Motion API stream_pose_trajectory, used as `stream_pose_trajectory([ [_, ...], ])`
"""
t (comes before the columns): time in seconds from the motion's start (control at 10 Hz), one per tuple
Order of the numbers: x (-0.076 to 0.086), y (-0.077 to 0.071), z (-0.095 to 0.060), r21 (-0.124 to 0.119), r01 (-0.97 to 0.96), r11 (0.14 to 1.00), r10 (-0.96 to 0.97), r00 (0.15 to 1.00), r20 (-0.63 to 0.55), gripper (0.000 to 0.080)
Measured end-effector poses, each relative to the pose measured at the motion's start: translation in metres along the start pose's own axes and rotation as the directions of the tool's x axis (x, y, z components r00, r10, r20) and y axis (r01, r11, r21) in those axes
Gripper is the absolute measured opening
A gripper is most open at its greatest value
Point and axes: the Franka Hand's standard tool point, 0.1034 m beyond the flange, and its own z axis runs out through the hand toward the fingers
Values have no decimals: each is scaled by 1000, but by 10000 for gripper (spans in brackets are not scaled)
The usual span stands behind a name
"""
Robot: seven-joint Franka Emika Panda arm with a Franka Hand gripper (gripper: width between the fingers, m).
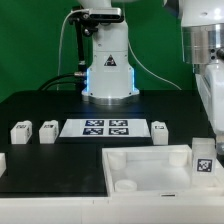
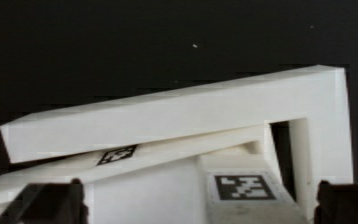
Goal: Assemble one leg
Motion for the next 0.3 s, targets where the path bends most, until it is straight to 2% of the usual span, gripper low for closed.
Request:
stream_pose_trajectory([
  [0.3, 0, 0, 1, -1, 0, 1000, 0, 1000, 0, 649],
])
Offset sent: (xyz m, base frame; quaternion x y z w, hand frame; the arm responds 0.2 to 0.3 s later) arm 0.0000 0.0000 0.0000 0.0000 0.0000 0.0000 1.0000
